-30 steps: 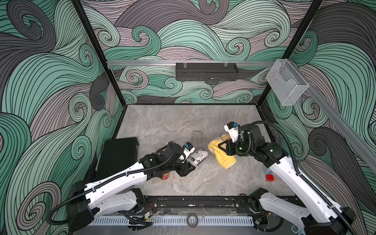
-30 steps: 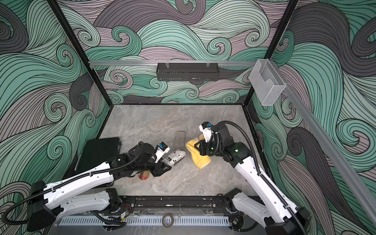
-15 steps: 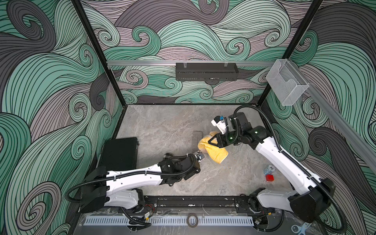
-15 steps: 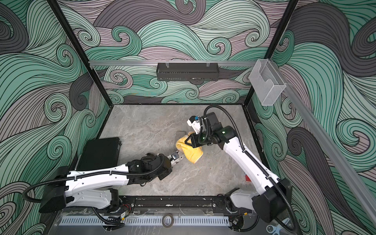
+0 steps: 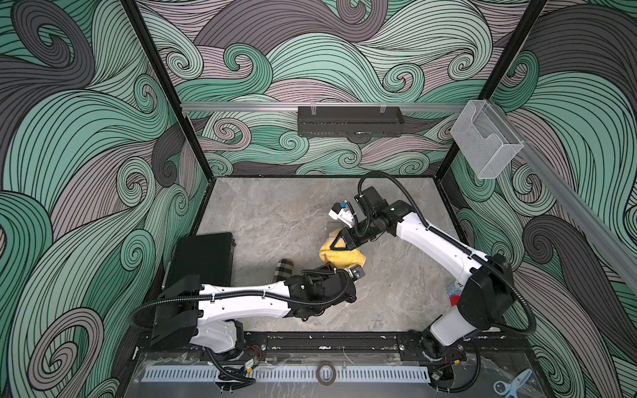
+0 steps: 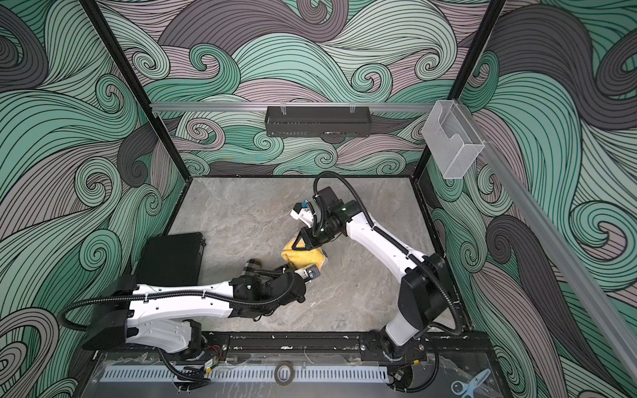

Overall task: Wipe the eyeglass case
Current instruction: Wipe the dirt from the eyeglass case.

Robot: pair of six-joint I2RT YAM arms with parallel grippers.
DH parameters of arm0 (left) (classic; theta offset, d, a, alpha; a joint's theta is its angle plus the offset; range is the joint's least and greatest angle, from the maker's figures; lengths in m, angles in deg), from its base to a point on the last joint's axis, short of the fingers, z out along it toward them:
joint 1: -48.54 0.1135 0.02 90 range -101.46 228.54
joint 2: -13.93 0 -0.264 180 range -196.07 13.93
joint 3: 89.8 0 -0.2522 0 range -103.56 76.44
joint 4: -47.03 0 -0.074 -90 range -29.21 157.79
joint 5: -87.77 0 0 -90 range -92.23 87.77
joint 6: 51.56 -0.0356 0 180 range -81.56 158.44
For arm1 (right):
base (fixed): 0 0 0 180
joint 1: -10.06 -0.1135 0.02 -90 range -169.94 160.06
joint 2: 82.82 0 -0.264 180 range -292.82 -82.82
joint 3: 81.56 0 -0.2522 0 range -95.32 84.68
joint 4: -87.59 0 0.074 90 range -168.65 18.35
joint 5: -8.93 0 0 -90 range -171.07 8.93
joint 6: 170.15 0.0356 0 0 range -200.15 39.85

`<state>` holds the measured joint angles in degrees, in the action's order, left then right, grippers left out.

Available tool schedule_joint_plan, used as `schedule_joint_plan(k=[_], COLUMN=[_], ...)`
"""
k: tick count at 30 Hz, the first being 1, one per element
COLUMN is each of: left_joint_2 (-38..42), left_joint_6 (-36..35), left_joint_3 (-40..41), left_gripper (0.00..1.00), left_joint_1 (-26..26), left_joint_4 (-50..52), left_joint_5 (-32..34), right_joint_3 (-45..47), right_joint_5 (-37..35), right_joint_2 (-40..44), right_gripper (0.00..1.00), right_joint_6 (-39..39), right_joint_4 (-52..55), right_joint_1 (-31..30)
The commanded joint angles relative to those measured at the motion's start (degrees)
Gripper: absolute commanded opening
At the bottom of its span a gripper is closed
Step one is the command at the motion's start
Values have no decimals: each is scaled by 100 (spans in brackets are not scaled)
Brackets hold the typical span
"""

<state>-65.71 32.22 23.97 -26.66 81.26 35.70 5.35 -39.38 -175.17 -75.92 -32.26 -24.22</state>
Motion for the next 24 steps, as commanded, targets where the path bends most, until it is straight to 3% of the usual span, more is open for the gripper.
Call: schedule_joint_plan(k=[1, 4, 9, 13, 17, 24], left_joint_2=[13, 62, 132, 159, 113, 120], left_joint_6=[-100, -34, 70, 83, 83, 108], left_joint_3=[-188, -119, -72, -64, -79, -64], left_gripper=[46, 46, 46, 46, 46, 46], left_joint_1=[-48, -47, -56, -56, -52, -56], left_joint_4=[-226, -236, -140, -146, -201, -206], left_joint_5=[374, 397, 447, 482, 452, 496], right_joint_3=[107, 314, 511, 372, 268, 313], right_joint_5=[-310, -1445, -2105, -1453, -217, 427], right_joint_2=[120, 172, 278, 286, 276, 149], right_gripper=[0, 0, 0, 0, 0, 0], right_joint_6=[-180, 57, 175, 130, -63, -44], right_joint_4=[198, 267, 283, 177, -71, -234], right_joint_1=[30, 240, 504, 450, 146, -209])
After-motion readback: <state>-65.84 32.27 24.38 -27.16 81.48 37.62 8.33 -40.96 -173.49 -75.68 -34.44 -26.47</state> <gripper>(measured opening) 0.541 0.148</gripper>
